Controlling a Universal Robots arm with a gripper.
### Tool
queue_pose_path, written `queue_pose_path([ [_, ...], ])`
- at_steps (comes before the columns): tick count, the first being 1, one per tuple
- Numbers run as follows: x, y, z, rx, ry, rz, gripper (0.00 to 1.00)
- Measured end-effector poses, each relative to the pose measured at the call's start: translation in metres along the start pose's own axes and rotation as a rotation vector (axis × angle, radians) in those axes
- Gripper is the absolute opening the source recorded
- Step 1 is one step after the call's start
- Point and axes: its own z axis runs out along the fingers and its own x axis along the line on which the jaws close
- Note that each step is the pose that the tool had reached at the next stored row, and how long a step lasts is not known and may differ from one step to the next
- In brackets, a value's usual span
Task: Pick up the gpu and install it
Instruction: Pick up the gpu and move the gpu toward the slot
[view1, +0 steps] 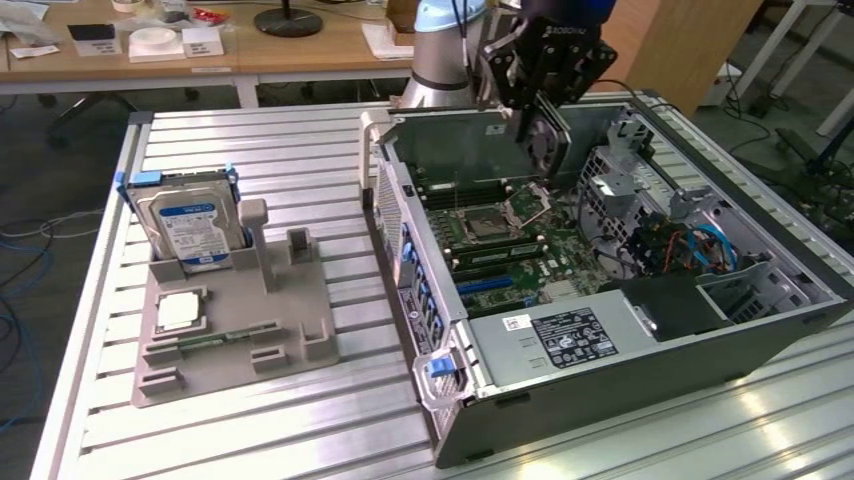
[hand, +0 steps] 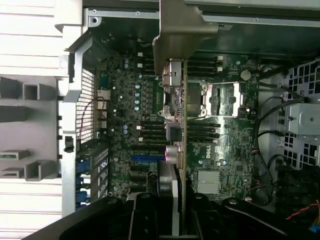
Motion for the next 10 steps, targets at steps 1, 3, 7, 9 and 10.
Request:
queue_pose_path([
  [1, -0.002, 0.0000, 0.0000, 0.0000, 0.0000, 0.000, 0.28],
  [3, -0.007, -0.0001, 0.0000, 0.0000, 0.0000, 0.000, 0.28],
  [7, -0.019, -0.0004, 0.0001, 0.0000, 0.0000, 0.000, 0.28],
  [9, -0.025, -0.0005, 0.0001, 0.0000, 0.0000, 0.000, 0.28],
  [10, -0.028, -0.0005, 0.0002, 0.0000, 0.0000, 0.000, 0.28],
])
